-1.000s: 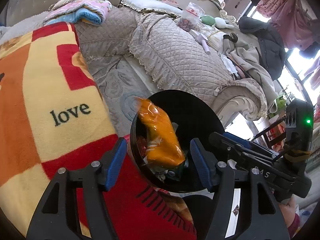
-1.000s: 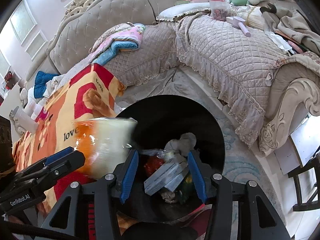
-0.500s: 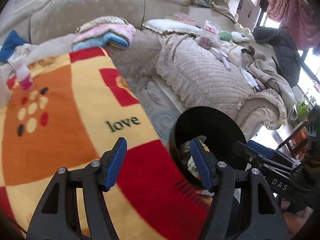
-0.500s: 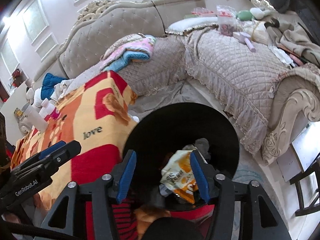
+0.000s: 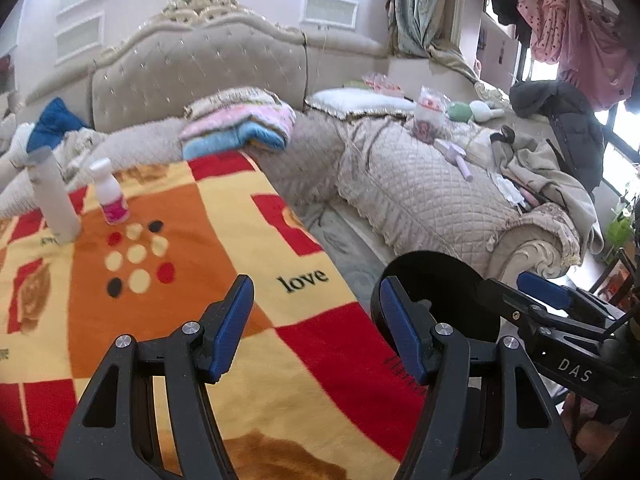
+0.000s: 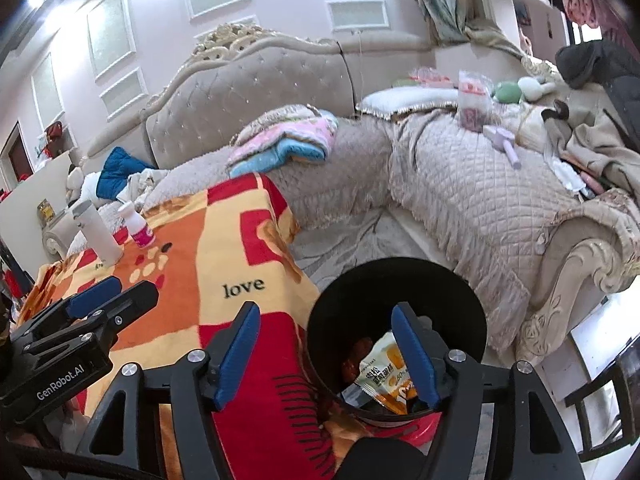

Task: Collect trash

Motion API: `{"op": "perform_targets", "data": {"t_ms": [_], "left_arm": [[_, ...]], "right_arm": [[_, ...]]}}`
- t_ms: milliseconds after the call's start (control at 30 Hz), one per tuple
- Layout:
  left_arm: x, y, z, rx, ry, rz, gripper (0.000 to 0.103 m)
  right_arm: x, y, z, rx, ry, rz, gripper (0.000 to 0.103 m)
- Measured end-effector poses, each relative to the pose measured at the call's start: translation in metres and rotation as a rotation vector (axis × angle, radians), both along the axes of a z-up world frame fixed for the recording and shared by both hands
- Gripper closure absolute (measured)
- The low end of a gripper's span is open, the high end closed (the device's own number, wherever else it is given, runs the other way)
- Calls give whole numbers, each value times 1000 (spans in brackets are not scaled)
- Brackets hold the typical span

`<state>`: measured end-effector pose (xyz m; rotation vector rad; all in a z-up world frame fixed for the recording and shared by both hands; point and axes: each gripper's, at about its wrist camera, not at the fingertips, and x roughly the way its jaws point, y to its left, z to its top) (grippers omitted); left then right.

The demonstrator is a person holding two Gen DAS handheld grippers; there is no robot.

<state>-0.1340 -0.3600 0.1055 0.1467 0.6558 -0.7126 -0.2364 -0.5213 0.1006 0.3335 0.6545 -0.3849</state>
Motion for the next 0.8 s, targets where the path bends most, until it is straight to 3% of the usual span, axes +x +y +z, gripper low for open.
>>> {"op": "perform_targets", "data": {"t_ms": [500,800], "left_arm": [[-12,31,19,-73,-47,40,38],[-14,33,22,-73,-60,47,38]], "right_arm": [[-14,35,28,-105,-43,-1,31],[-21,38,35,-138,-52,-14,28]]}}
